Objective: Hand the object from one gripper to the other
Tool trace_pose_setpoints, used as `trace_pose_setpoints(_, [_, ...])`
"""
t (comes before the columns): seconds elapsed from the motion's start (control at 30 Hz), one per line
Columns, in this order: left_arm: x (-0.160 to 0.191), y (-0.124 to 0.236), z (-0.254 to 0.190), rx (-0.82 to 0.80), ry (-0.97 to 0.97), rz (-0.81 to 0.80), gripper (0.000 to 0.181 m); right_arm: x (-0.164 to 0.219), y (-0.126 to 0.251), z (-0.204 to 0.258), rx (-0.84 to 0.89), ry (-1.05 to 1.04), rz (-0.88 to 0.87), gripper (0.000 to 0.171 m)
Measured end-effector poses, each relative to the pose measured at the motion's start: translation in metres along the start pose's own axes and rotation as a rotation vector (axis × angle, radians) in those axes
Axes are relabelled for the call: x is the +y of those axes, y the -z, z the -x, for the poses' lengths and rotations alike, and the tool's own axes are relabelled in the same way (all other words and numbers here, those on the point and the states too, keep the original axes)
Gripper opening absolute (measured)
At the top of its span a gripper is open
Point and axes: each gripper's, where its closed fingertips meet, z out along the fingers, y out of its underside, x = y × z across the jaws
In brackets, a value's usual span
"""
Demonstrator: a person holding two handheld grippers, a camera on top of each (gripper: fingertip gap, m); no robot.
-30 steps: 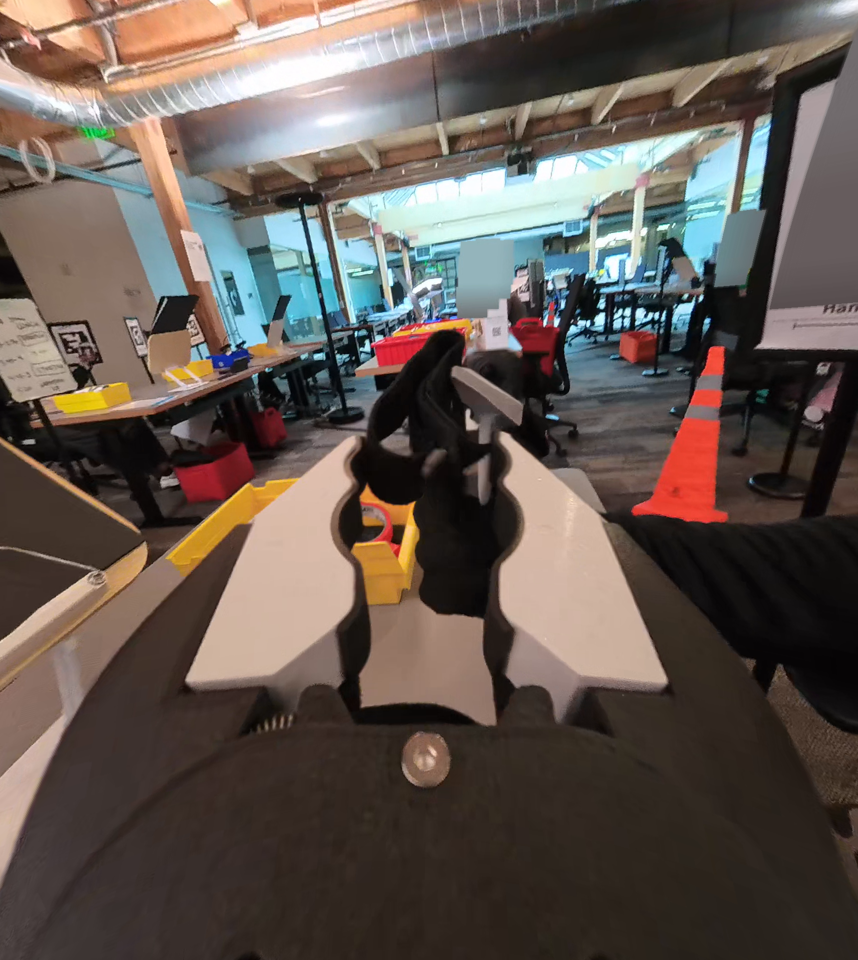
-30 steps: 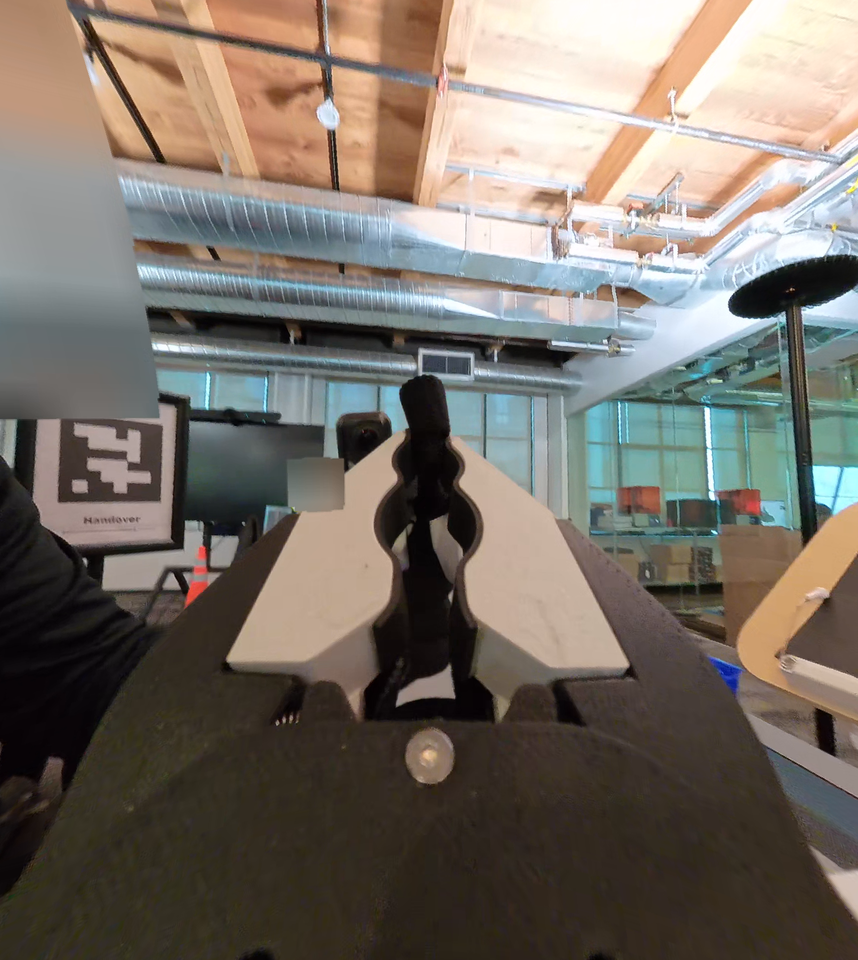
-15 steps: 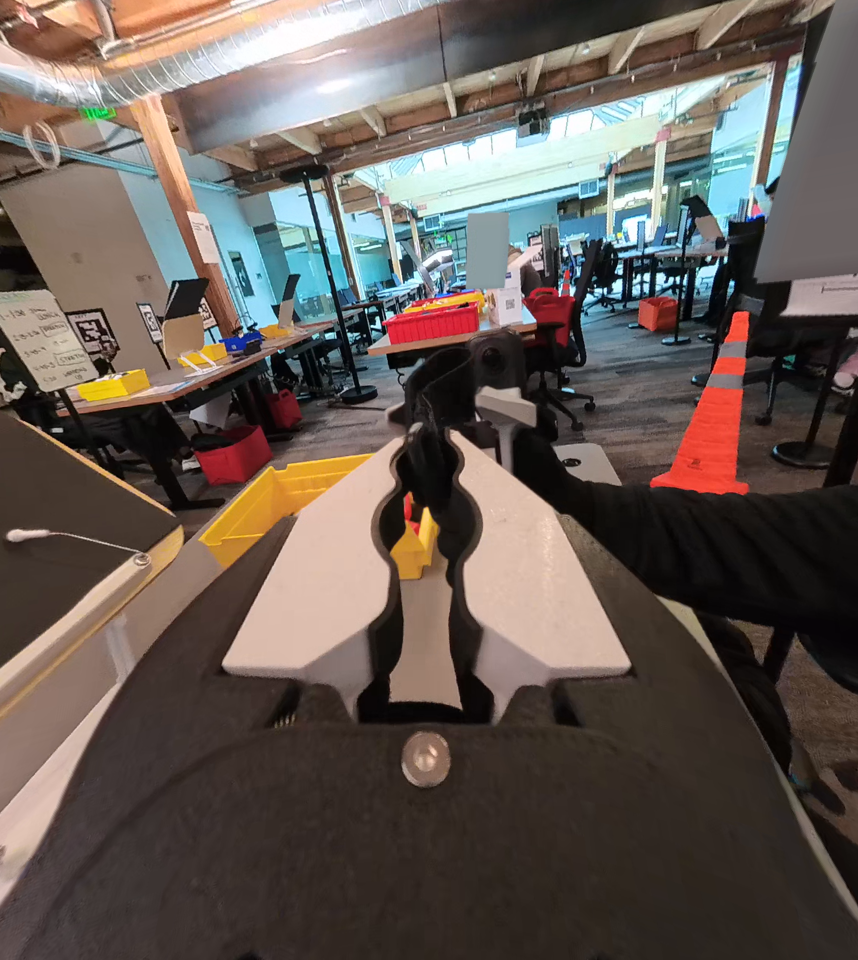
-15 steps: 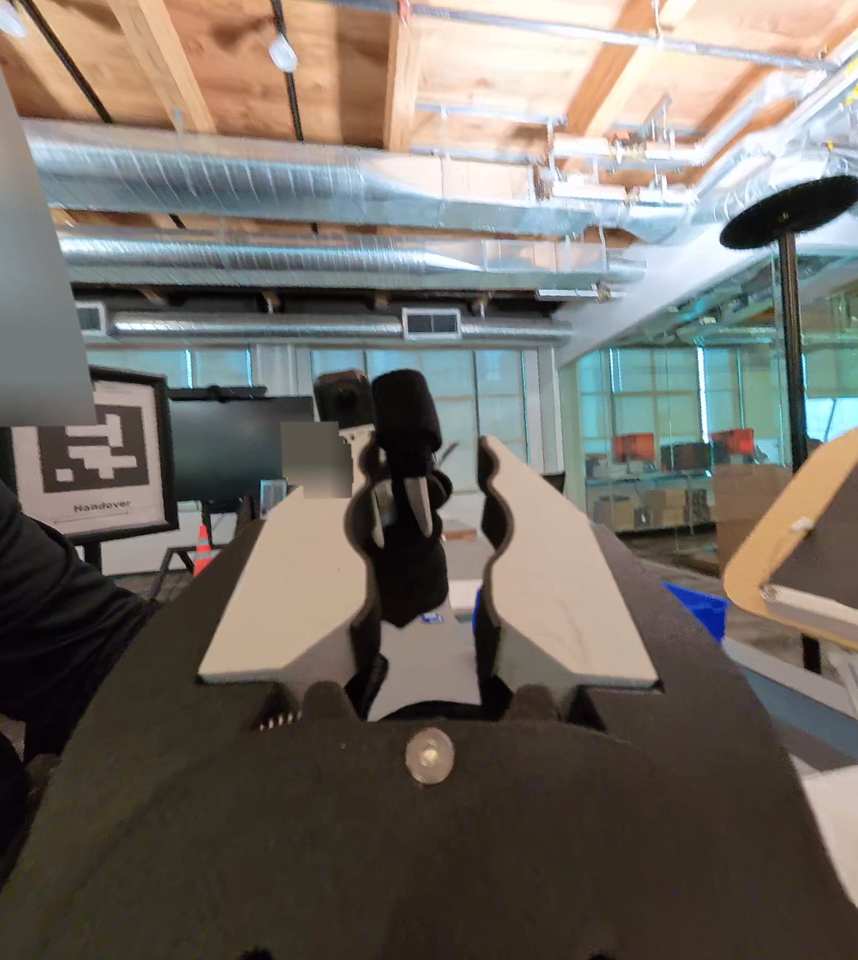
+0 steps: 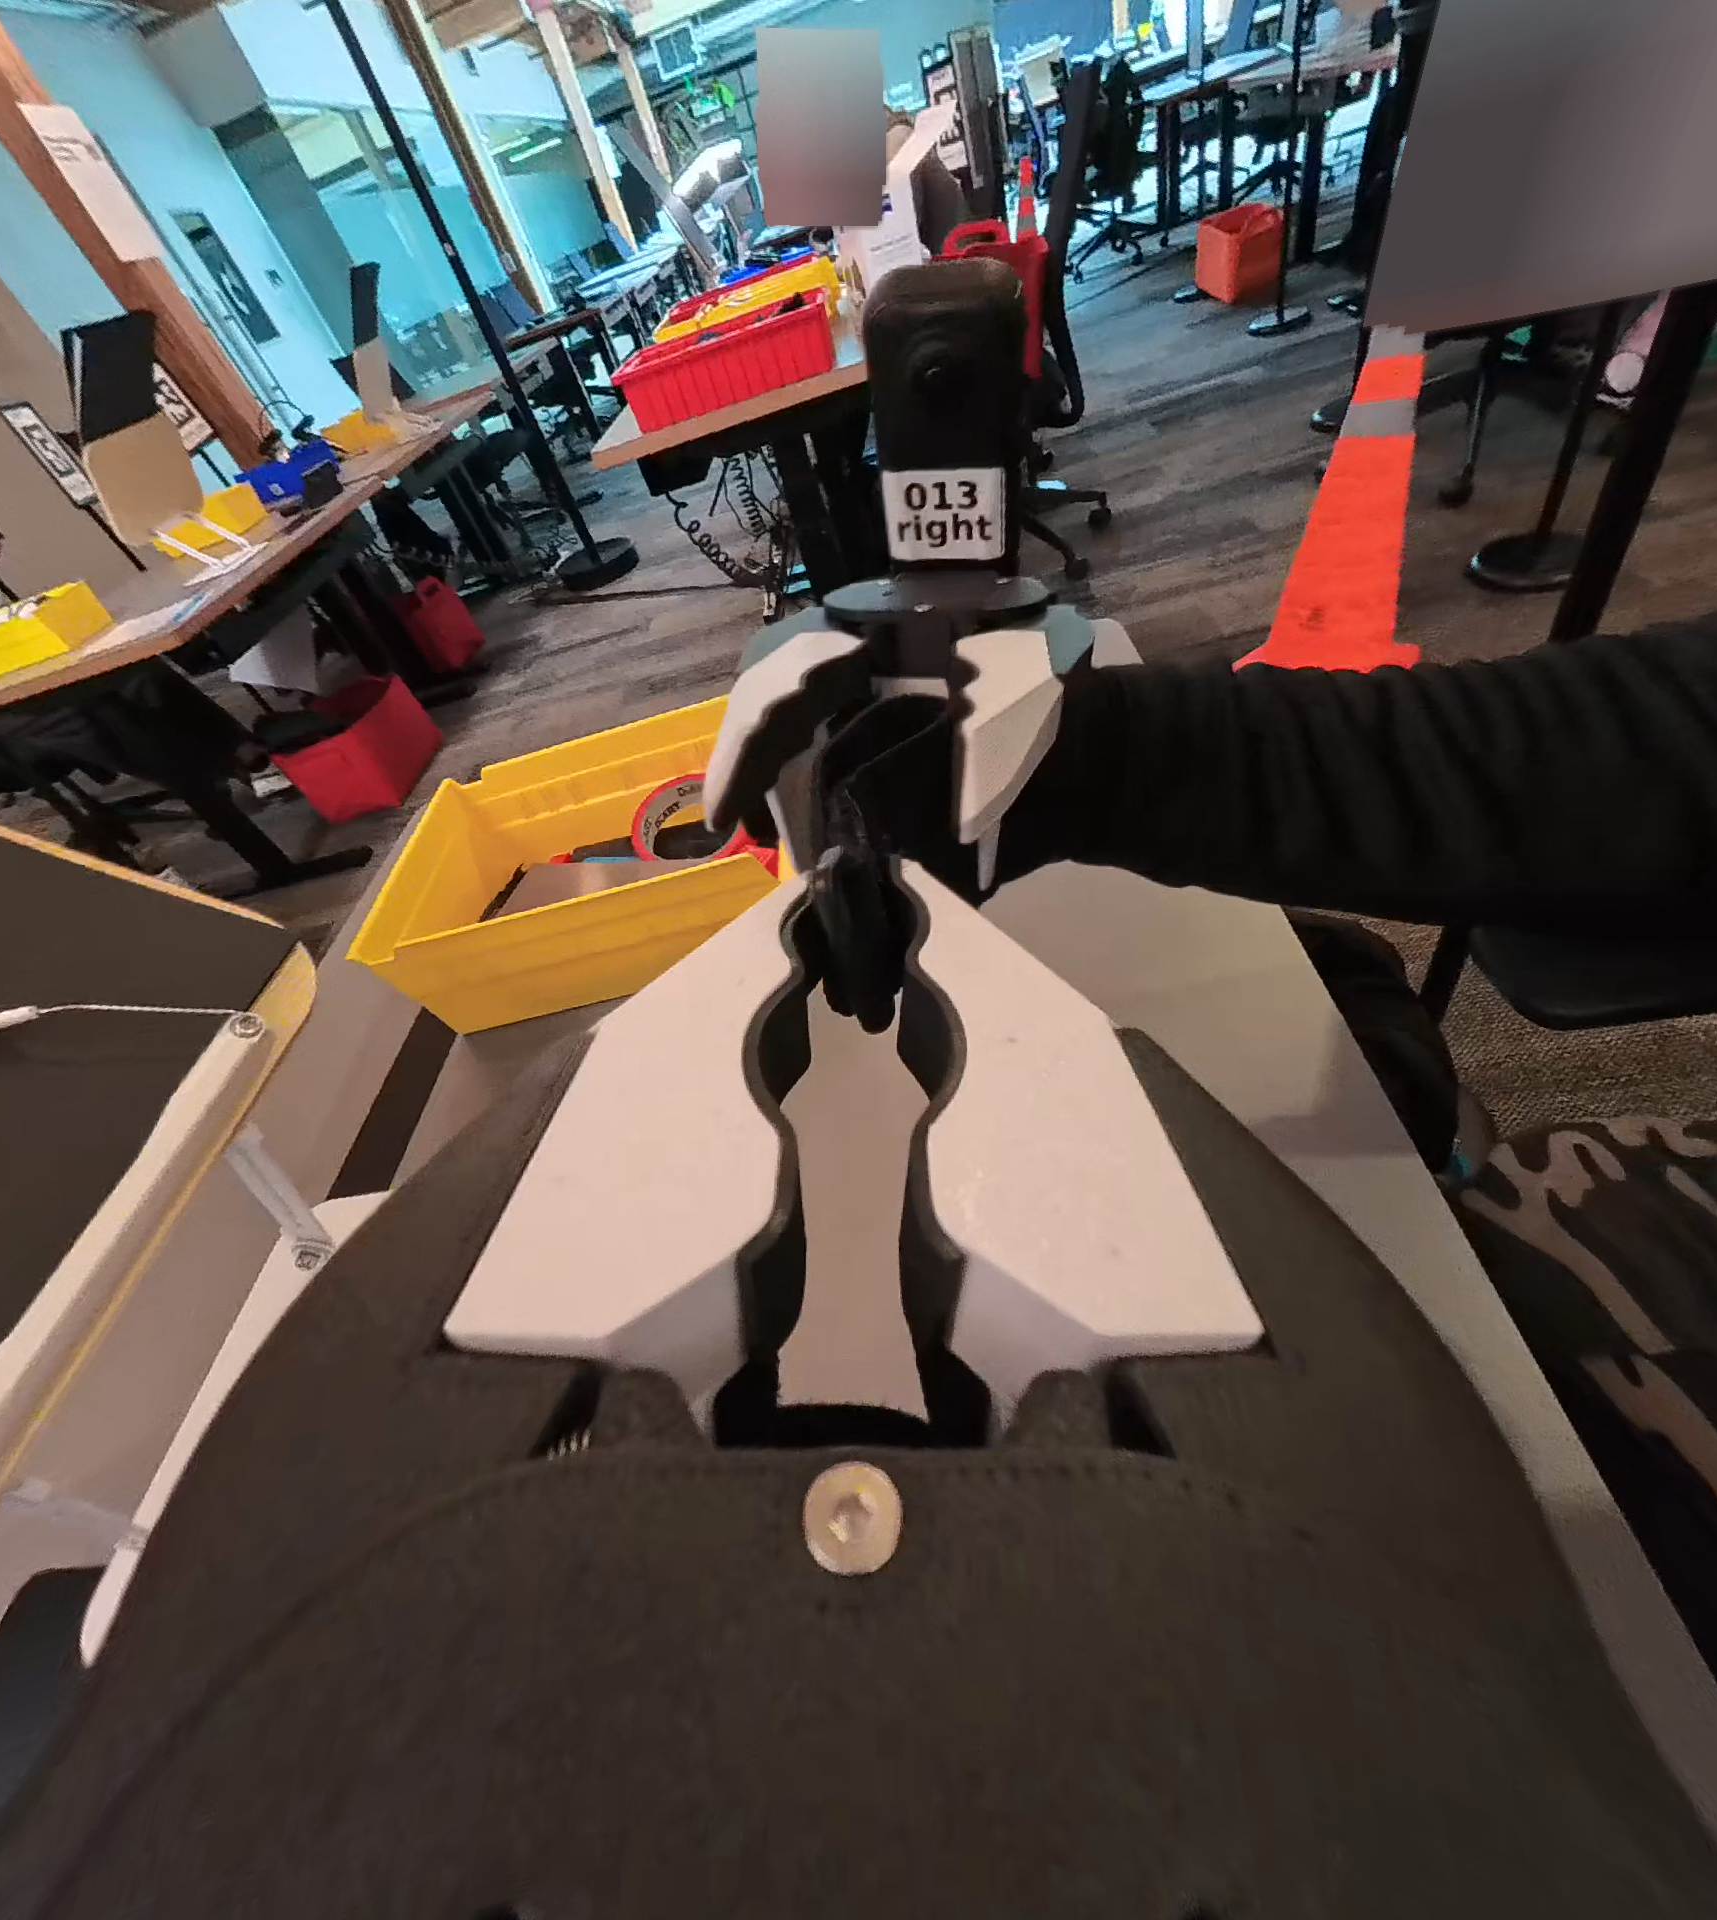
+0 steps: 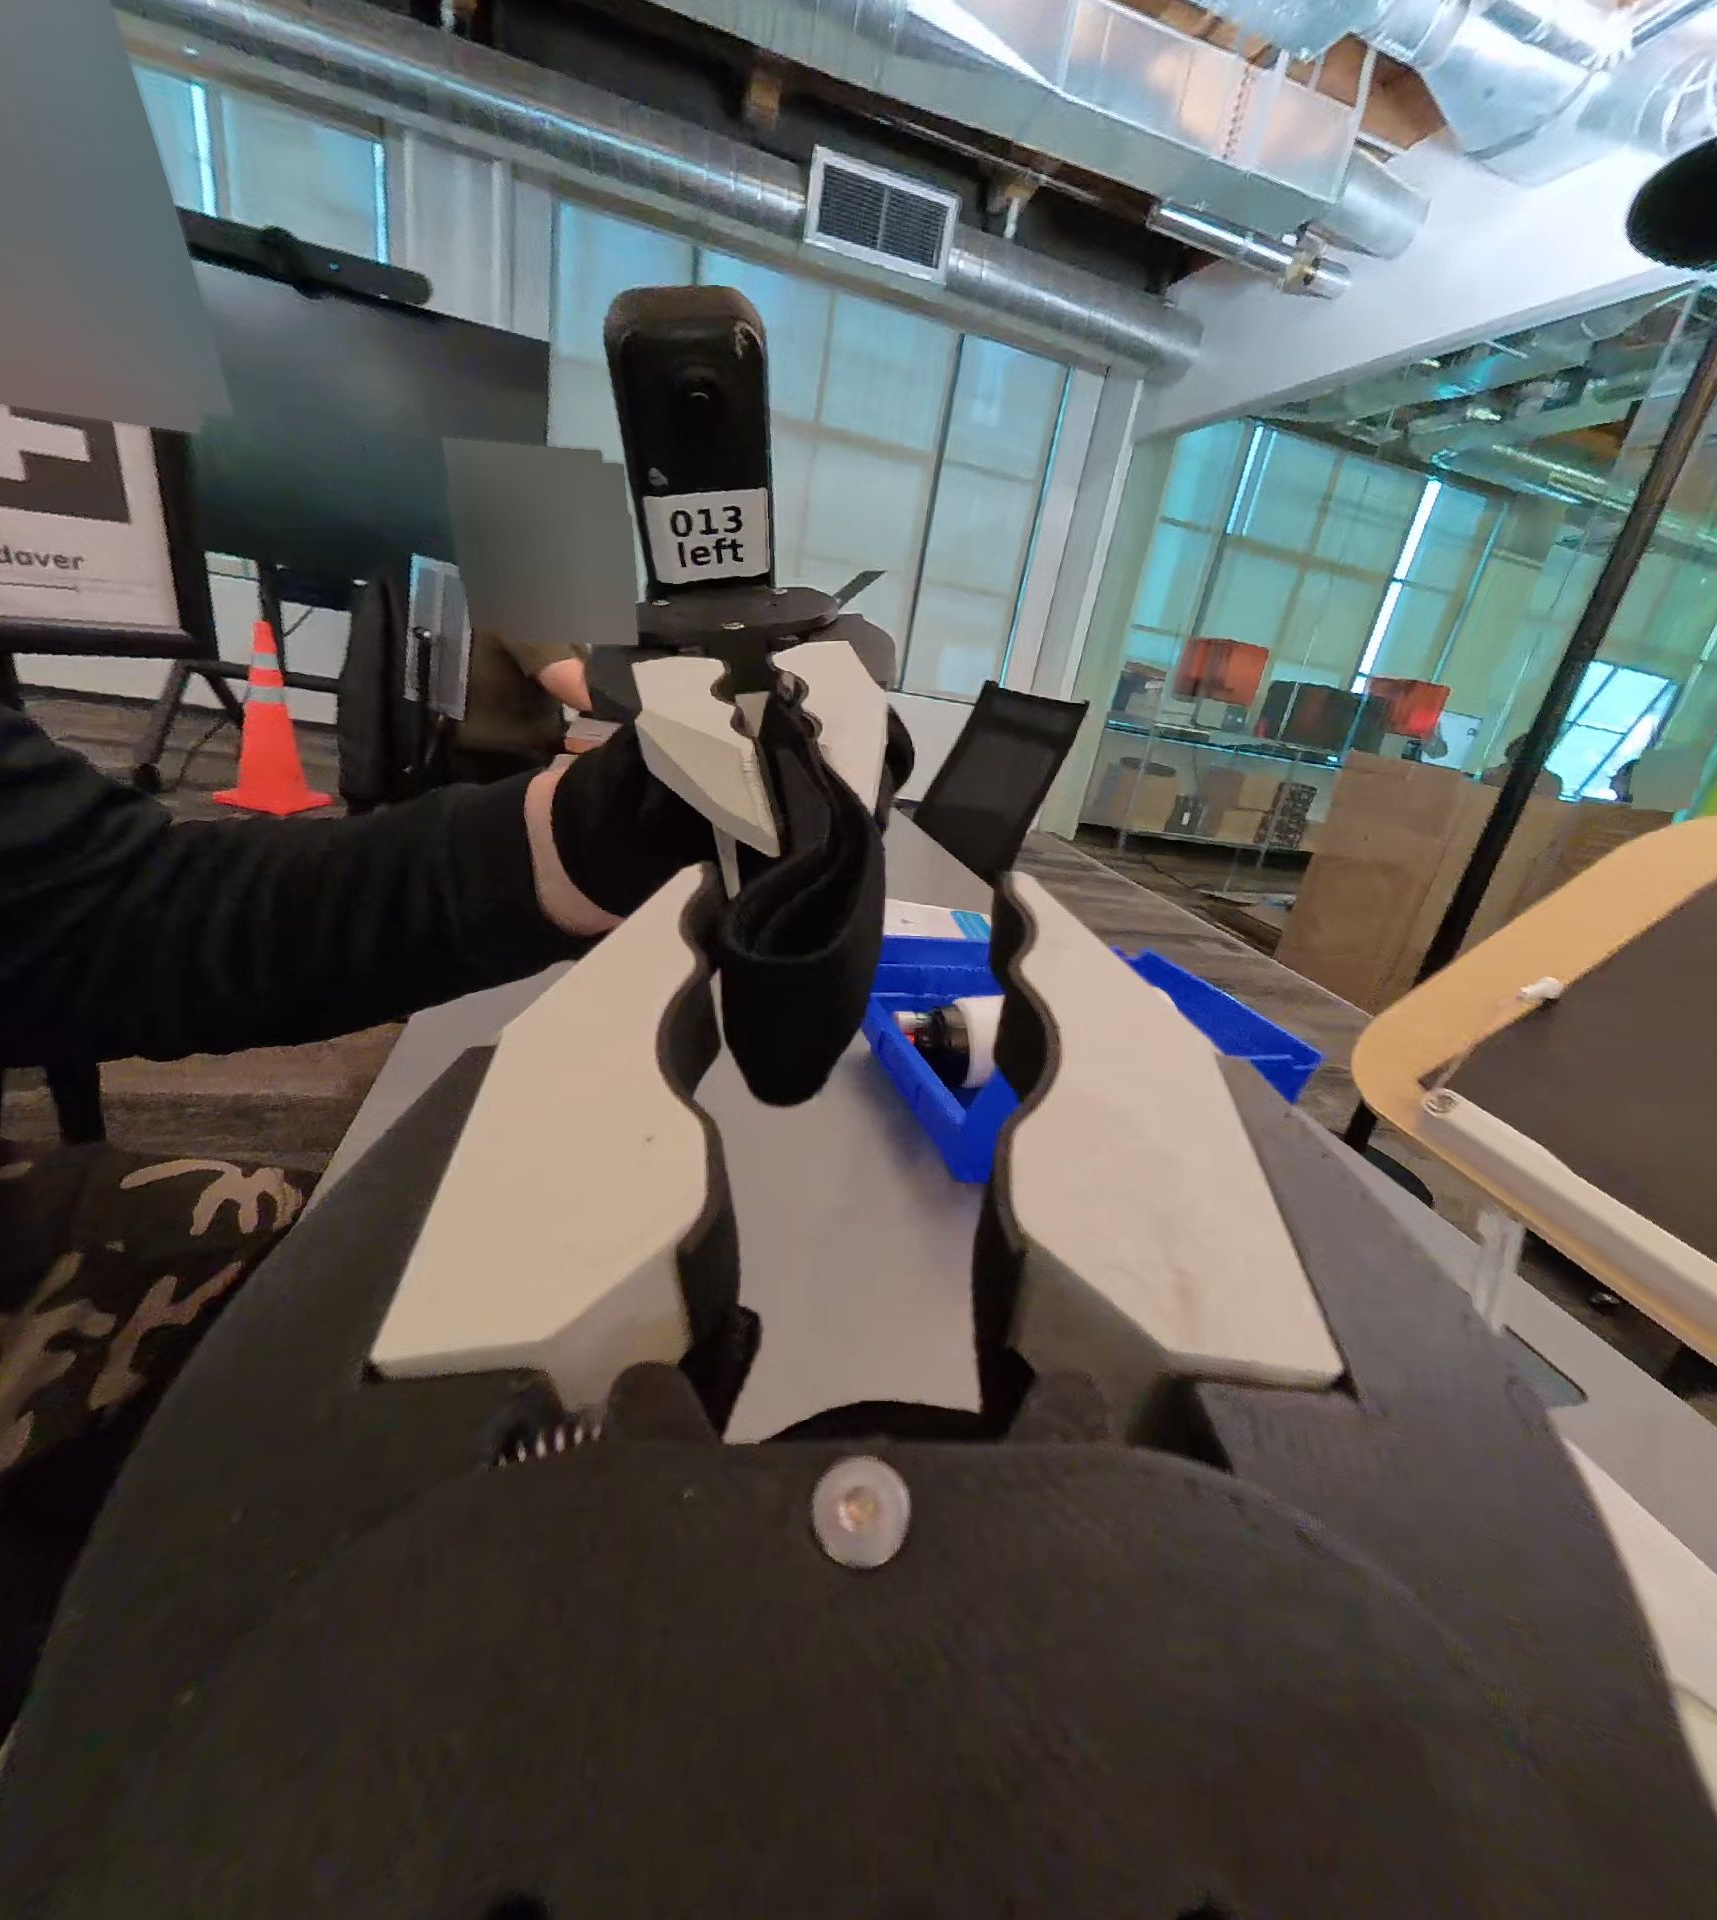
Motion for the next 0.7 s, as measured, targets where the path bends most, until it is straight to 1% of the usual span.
trace_pose_setpoints(0.1, [0.000, 0.000, -0.002, 0.005, 0.011, -0.021, 0.008, -0.002, -0.003, 0.006, -0.036, -0.010, -0.038, 0.033])
trace_pose_setpoints(0.13, [0.000, 0.000, -0.002, 0.005, 0.015, -0.029, 0.008, -0.006, -0.003, 0.007, -0.042, -0.014, -0.065, 0.025])
trace_pose_setpoints(0.27, [0.001, 0.001, -0.005, 0.026, 0.021, -0.048, 0.008, -0.004, -0.003, 0.006, -0.041, -0.014, -0.048, 0.009])
trace_pose_setpoints(0.37, [-0.001, -0.001, -0.003, 0.009, 0.017, -0.063, 0.011, -0.005, -0.002, 0.004, -0.034, -0.029, -0.060, 0.007])
trace_pose_setpoints(0.4, [-0.004, -0.001, -0.002, 0.001, 0.019, -0.079, 0.014, -0.008, -0.002, 0.002, -0.031, -0.036, -0.076, 0.007])
trace_pose_setpoints(0.47, [-0.011, 0.001, 0.005, -0.037, 0.031, -0.123, 0.026, -0.012, -0.001, -0.002, -0.009, -0.049, -0.114, 0.007])
trace_pose_setpoints(0.53, [-0.015, 0.004, 0.013, -0.076, 0.072, -0.178, 0.042, -0.023, 0.002, -0.007, 0.004, -0.082, -0.202, 0.005])
trace_pose_setpoints(0.6, [-0.017, 0.008, 0.018, -0.087, 0.127, -0.249, 0.050, -0.034, 0.007, -0.013, 0.021, -0.119, -0.299, 0.006])
trace_pose_setpoints(0.7, [-0.013, 0.005, 0.020, -0.108, 0.192, -0.320, 0.051, -0.042, 0.010, -0.017, 0.039, -0.147, -0.388, 0.006])
